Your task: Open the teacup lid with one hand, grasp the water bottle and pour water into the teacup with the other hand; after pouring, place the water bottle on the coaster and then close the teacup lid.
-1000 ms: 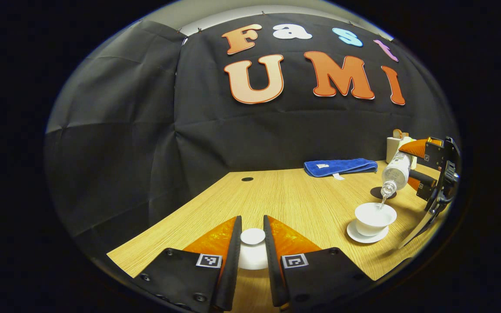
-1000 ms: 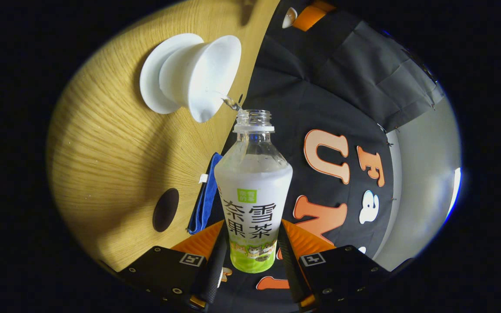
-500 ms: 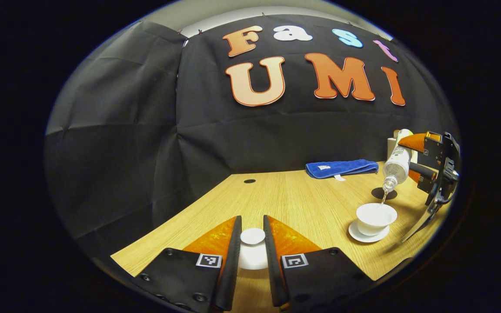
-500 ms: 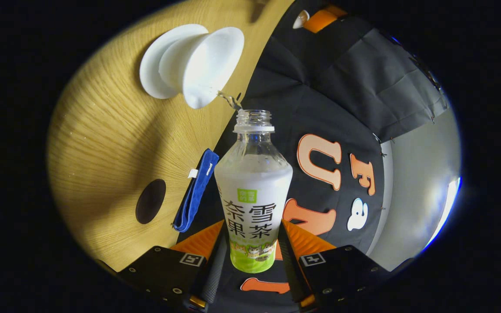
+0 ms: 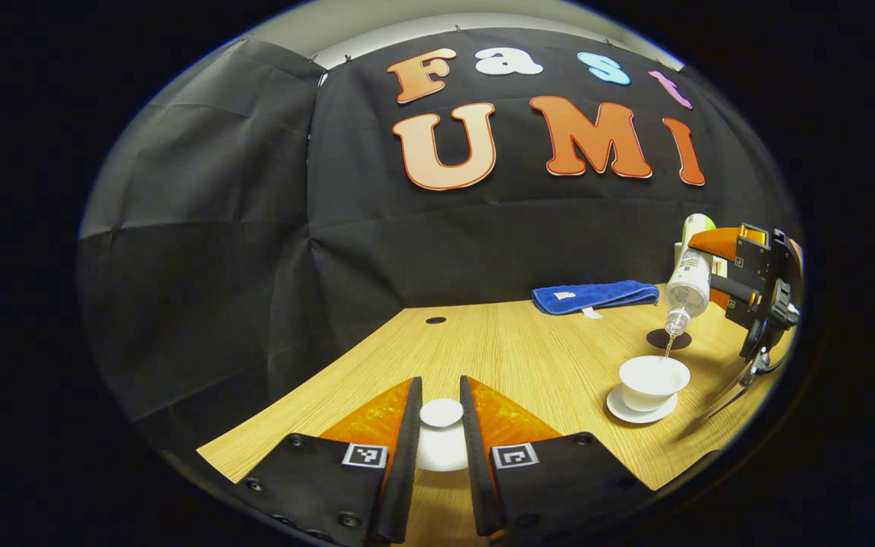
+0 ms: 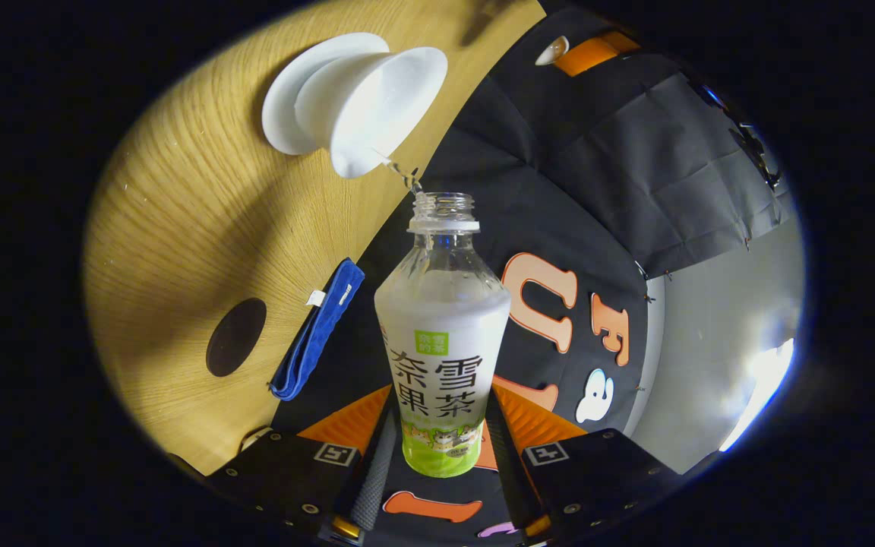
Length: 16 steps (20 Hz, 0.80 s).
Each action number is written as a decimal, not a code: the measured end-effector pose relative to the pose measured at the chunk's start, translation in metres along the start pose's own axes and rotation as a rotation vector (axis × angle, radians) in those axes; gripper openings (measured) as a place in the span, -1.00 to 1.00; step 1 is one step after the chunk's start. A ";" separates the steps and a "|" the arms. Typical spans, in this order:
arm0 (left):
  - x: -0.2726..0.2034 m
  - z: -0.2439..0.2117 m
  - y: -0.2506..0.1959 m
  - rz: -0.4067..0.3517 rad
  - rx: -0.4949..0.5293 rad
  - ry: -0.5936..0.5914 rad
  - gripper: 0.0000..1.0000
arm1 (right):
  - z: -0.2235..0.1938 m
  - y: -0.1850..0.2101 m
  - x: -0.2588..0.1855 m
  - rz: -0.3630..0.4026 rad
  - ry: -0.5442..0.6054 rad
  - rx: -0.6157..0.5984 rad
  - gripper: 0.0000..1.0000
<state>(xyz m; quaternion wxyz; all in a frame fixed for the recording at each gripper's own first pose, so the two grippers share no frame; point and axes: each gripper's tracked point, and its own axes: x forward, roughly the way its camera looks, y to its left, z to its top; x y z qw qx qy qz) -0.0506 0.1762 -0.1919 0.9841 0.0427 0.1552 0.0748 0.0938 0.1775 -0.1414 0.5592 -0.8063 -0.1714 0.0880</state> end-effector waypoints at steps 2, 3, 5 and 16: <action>-0.002 0.003 -0.001 -0.001 0.000 -0.003 -0.31 | 0.001 -0.003 0.001 -0.017 -0.011 -0.019 0.31; -0.002 0.003 0.000 -0.001 0.000 -0.004 -0.31 | 0.001 -0.005 0.001 -0.029 -0.016 -0.030 0.31; -0.003 0.003 -0.001 -0.003 -0.001 -0.006 -0.28 | 0.001 -0.004 0.001 -0.040 -0.020 -0.035 0.31; -0.013 0.018 -0.010 -0.010 0.012 -0.030 -0.31 | 0.006 -0.006 0.008 -0.060 -0.101 -0.060 0.31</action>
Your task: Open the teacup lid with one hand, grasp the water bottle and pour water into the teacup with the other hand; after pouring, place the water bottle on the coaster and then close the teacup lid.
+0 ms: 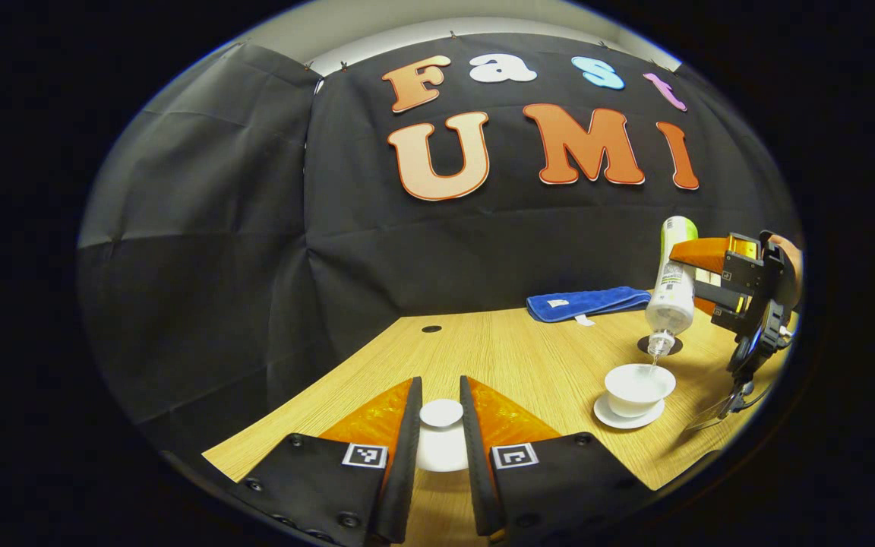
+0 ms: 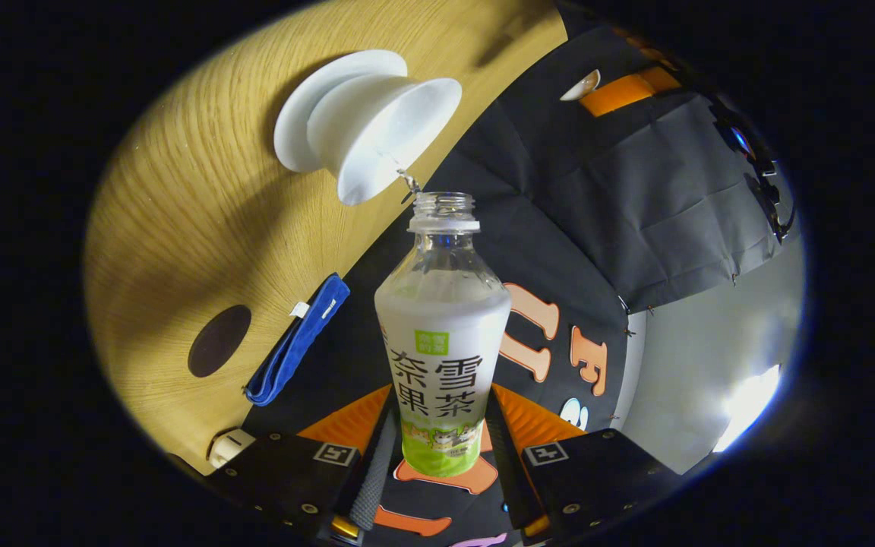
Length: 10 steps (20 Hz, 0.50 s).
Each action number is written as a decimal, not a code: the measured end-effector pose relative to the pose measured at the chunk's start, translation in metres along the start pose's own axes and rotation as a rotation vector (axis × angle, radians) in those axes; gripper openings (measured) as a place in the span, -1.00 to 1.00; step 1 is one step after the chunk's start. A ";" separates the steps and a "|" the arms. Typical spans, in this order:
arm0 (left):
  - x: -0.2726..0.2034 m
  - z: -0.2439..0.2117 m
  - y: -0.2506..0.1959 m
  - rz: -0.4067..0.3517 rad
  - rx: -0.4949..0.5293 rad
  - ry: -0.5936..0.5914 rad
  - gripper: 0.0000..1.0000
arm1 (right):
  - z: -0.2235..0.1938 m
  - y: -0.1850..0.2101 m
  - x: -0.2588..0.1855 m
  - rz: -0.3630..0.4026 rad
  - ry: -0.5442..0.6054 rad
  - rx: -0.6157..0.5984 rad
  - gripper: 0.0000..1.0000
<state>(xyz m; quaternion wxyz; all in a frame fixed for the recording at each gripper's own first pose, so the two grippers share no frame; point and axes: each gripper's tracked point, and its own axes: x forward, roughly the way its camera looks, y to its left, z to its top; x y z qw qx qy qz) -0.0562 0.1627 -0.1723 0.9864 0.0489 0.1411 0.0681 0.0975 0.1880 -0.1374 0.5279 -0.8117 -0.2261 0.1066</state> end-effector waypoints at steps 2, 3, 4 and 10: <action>-0.002 0.007 -0.002 -0.001 0.004 -0.008 -0.28 | -0.002 0.004 0.000 0.016 0.006 0.033 0.31; -0.004 0.009 -0.003 -0.002 0.006 -0.012 -0.29 | -0.001 0.007 -0.001 0.028 0.013 0.060 0.30; -0.006 0.010 -0.004 -0.002 0.008 -0.013 -0.29 | -0.001 0.011 -0.002 0.037 0.019 0.091 0.31; -0.004 0.020 -0.017 -0.015 -0.013 -0.015 -0.28 | 0.008 0.031 -0.011 0.118 0.031 0.299 0.31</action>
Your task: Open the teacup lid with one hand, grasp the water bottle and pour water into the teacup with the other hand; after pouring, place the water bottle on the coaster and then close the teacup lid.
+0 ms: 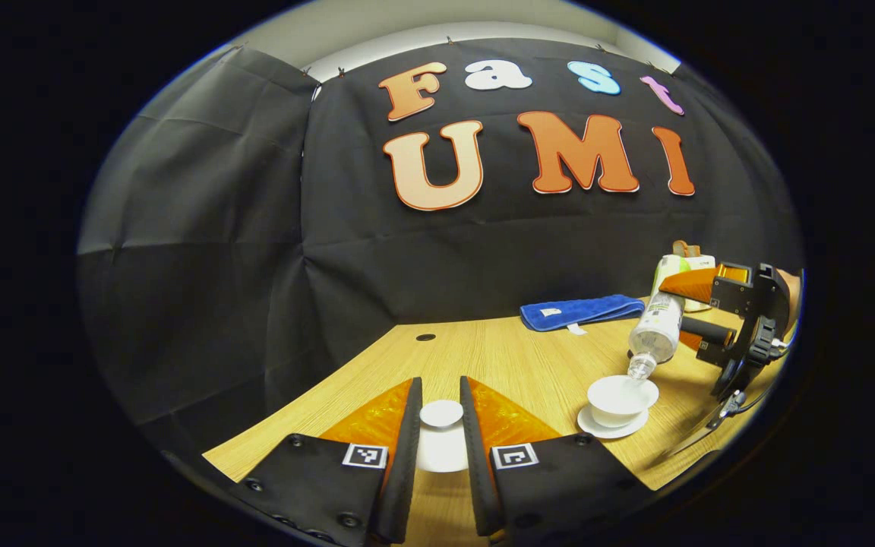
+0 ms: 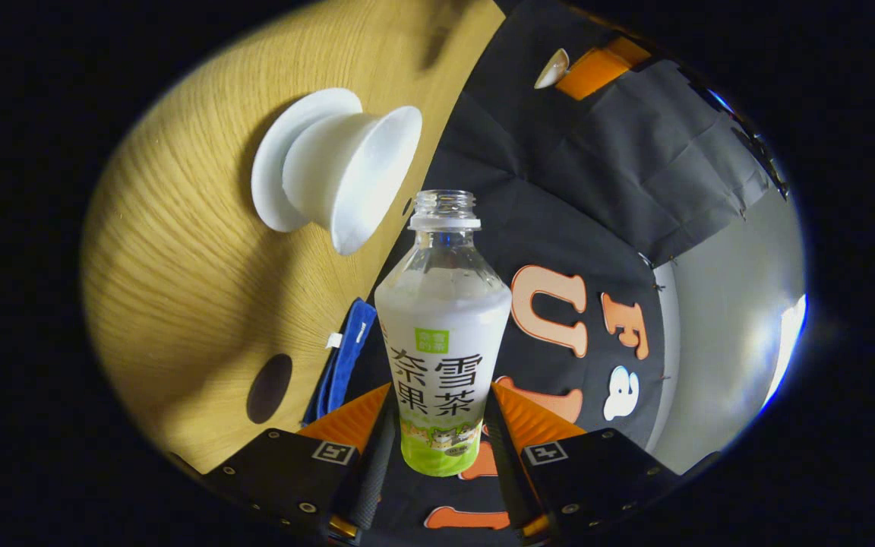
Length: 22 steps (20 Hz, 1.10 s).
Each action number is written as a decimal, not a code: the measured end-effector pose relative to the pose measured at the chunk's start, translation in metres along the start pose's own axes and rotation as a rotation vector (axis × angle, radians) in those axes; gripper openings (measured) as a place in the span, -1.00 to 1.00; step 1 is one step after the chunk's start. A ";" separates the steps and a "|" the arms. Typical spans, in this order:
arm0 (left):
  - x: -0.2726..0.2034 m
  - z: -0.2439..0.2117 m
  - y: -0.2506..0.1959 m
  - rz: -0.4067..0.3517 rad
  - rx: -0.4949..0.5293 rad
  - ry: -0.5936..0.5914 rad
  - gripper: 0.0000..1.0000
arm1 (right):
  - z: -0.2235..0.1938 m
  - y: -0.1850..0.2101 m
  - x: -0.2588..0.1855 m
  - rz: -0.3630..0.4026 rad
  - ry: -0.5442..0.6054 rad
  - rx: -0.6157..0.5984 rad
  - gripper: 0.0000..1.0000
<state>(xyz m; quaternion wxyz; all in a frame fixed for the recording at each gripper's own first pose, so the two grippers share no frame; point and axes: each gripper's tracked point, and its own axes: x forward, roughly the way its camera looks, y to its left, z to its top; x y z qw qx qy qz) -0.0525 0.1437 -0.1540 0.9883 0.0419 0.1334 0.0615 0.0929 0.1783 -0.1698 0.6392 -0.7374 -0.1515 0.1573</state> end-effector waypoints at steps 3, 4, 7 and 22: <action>-0.004 0.001 -0.010 -0.019 -0.011 -0.006 -0.31 | -0.002 0.012 0.000 0.043 0.018 0.173 0.31; -0.007 0.003 -0.014 -0.023 -0.007 -0.008 -0.28 | -0.003 0.017 -0.003 0.051 0.036 0.206 0.31; -0.008 0.007 -0.025 -0.036 0.010 -0.011 -0.28 | -0.020 0.020 0.004 0.087 0.069 0.363 0.31; -0.021 0.014 -0.081 -0.105 0.025 -0.011 -0.28 | -0.093 0.021 0.015 0.089 0.296 1.112 0.32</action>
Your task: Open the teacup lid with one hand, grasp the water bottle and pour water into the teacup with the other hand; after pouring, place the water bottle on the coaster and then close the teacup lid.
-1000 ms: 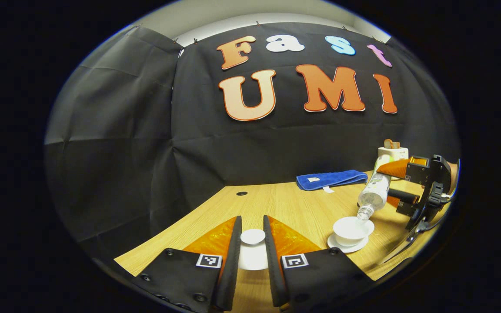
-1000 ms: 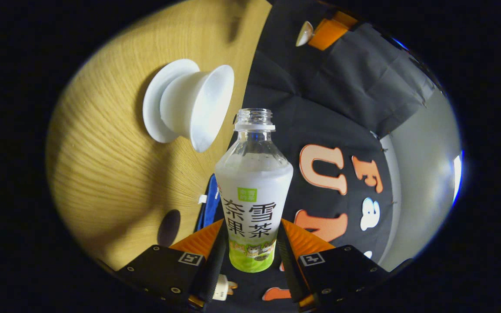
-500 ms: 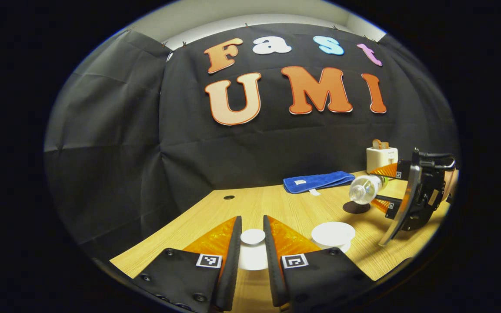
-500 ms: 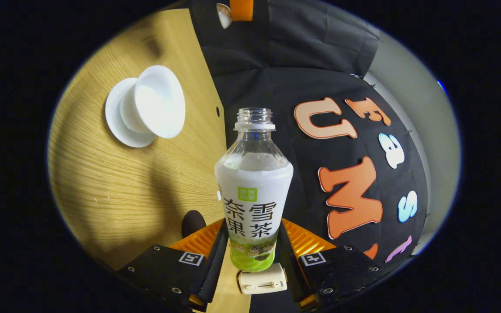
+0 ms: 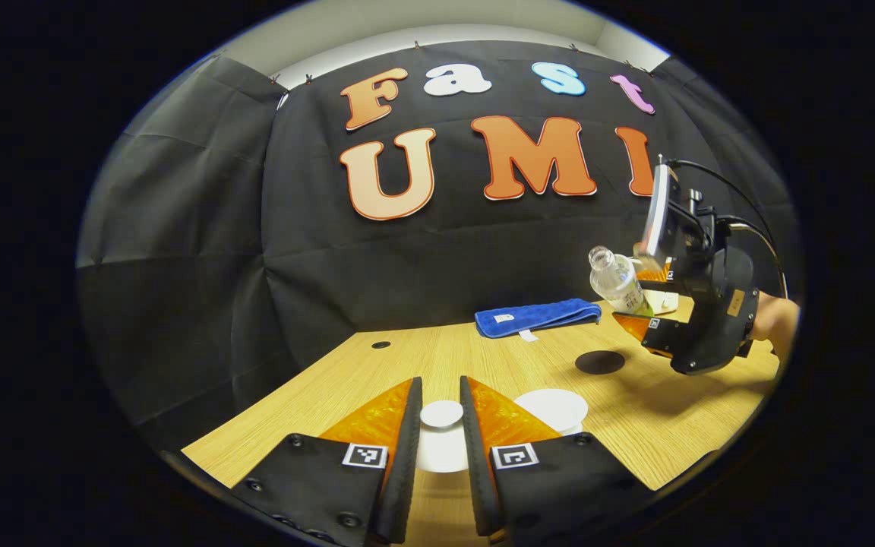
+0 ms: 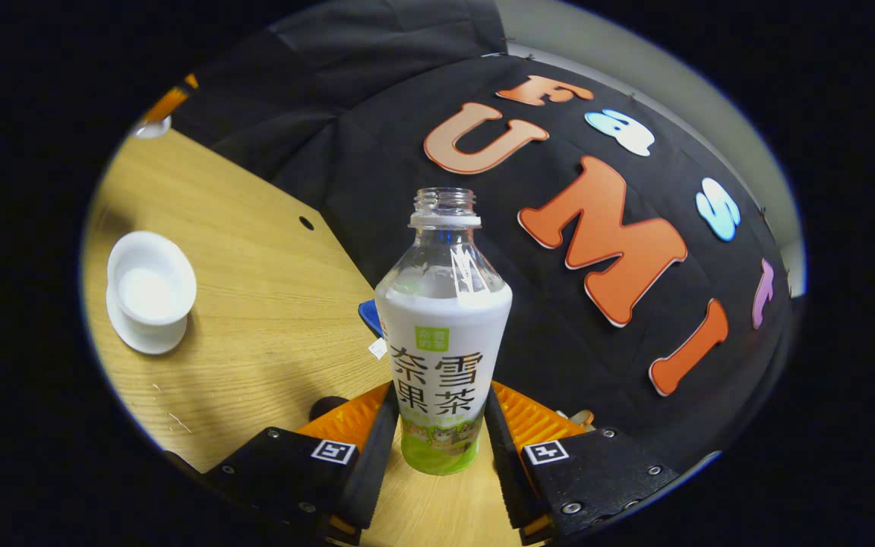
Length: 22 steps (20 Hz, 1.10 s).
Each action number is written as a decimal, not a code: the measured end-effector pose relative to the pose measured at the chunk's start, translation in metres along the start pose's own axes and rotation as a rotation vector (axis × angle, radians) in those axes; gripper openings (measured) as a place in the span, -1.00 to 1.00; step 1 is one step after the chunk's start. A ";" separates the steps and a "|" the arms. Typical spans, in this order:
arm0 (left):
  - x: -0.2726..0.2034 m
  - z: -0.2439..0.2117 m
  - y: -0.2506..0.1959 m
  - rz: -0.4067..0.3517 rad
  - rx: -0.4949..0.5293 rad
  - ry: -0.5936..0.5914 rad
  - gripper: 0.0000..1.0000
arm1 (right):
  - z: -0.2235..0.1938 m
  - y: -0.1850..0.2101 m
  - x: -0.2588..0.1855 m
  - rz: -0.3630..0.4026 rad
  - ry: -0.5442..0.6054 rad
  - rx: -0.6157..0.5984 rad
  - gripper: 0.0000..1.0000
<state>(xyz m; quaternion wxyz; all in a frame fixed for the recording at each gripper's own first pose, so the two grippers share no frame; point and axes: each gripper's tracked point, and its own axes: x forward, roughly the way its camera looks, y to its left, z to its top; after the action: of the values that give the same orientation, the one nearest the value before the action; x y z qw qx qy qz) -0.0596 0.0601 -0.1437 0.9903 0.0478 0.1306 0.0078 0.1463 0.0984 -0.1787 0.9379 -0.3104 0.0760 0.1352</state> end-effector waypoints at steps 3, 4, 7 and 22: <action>0.000 0.002 -0.006 -0.005 -0.009 -0.005 -0.29 | 0.006 0.000 0.003 0.045 -0.001 0.208 0.32; -0.001 0.003 -0.008 -0.007 -0.012 -0.006 -0.28 | 0.008 0.002 0.005 0.064 0.001 0.268 0.32; -0.003 0.005 -0.012 -0.009 -0.015 -0.011 -0.28 | 0.010 0.005 0.011 0.099 0.015 0.407 0.31; 0.000 -0.010 -0.015 0.000 -0.033 0.015 -0.28 | -0.033 0.046 0.039 0.191 0.167 0.705 0.32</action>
<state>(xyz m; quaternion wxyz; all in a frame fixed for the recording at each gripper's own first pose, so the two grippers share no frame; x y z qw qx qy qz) -0.0619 0.0461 -0.1544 0.9899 0.0313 0.1379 0.0105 0.1678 0.1223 -0.2398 0.9609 0.0300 0.2229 0.1617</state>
